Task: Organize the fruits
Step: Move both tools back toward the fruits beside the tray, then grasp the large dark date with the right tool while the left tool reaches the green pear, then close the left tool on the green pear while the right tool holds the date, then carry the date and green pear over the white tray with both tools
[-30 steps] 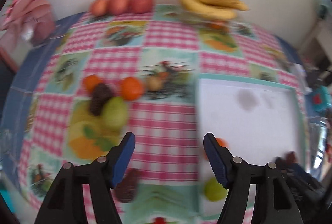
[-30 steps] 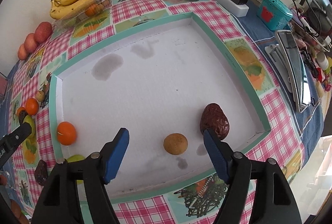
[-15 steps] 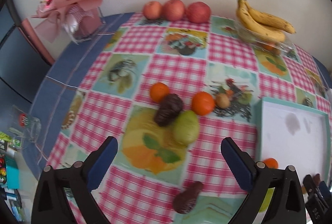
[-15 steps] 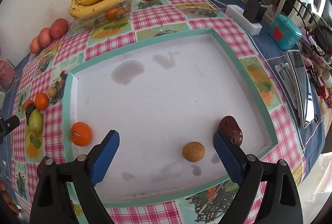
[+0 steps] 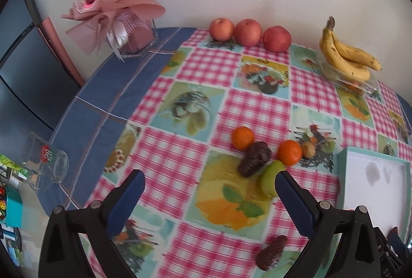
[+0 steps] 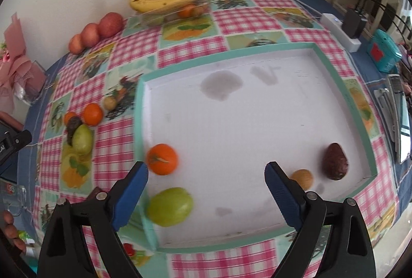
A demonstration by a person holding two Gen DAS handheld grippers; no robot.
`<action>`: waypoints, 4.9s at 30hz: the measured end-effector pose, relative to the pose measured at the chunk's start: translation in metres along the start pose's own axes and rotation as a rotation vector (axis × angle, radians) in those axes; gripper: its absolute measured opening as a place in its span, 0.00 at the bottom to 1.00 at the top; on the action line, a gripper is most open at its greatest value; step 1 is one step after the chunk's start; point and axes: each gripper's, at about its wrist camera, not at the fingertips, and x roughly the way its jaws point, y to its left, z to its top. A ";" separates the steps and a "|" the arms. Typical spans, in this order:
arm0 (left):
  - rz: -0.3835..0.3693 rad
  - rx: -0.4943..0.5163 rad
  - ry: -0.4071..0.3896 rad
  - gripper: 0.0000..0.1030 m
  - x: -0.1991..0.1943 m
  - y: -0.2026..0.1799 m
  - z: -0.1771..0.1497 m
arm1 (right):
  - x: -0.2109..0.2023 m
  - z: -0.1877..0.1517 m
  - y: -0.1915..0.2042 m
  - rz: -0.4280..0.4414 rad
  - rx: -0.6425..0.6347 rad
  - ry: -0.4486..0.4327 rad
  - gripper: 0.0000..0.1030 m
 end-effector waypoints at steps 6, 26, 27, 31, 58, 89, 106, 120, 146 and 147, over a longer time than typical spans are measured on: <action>0.023 0.033 0.003 0.99 0.000 0.017 0.001 | 0.001 -0.004 0.046 0.095 -0.097 0.021 0.89; 0.030 0.046 0.203 0.99 0.060 0.037 -0.016 | 0.046 -0.043 0.144 0.151 -0.405 0.216 0.89; 0.025 0.043 0.208 0.99 0.061 0.037 -0.016 | 0.048 -0.045 0.146 0.154 -0.423 0.226 0.89; 0.010 0.038 0.212 0.99 0.063 0.037 -0.017 | 0.055 -0.054 0.151 0.136 -0.487 0.258 0.88; -0.110 -0.126 0.307 0.99 0.083 0.043 -0.023 | 0.055 -0.025 0.138 0.084 -0.415 0.137 0.56; -0.347 -0.089 0.303 0.50 0.092 -0.044 0.006 | 0.012 0.069 0.071 0.067 -0.093 -0.078 0.56; -0.314 -0.095 0.317 0.37 0.092 -0.049 0.004 | -0.012 0.080 0.040 0.060 -0.036 -0.126 0.56; -0.387 -0.008 0.219 0.37 0.036 -0.093 0.008 | -0.011 0.079 -0.043 -0.053 0.132 -0.073 0.56; -0.528 0.316 0.316 0.37 0.006 -0.220 -0.063 | 0.015 0.060 -0.121 -0.168 0.249 0.038 0.56; -0.523 0.318 0.320 0.37 0.009 -0.221 -0.065 | 0.019 0.058 -0.121 -0.171 0.246 0.048 0.56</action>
